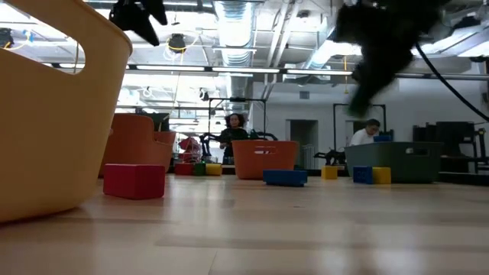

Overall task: Sort blocks
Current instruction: Put the green game piece into the left orange bin

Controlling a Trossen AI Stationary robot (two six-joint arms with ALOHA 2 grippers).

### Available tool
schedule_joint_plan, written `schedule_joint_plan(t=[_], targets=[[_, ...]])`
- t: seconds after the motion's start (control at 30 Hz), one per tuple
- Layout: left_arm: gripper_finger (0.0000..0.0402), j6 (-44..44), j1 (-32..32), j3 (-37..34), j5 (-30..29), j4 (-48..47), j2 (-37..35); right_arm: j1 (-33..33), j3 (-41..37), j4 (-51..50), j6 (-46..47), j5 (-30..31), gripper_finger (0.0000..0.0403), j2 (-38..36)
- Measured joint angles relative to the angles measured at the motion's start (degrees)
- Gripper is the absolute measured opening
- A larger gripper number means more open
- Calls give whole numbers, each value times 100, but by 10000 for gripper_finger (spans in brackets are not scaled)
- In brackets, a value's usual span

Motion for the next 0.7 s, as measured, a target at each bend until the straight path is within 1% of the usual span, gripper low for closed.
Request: schedule_joint_plan(t=[0.1,0.2,0.27,0.37,0.47,0.53,0.6,0.7], targets=[[226,553,-146,0,-100,690,0,-414,0,1210,194,-301,99,-300],[226,1211,-259,-55,-181,1577,87,-733,4,2588,574,-323,99,-414],[226,1581,-304,-171,-451,2111,126,-923,13,3351,863,-324,99,-382],[226,2181,-384,-231,-1174,2749,287,-1150,13,3849,1652,-330,99,-264],[226,3097,-473,-231,-1749,3024,475,-1259,7,4095,2593,-343,99,-103],[226,3802,-478,-227,-2005,3120,623,-1269,4,4395,3046,-360,99,-7],[226,4360,-467,-231,-2149,3230,799,-1261,7,4751,3310,-362,99,57],[227,4629,-455,-231,-2427,3508,979,-1253,9,5116,3534,-366,99,156]])
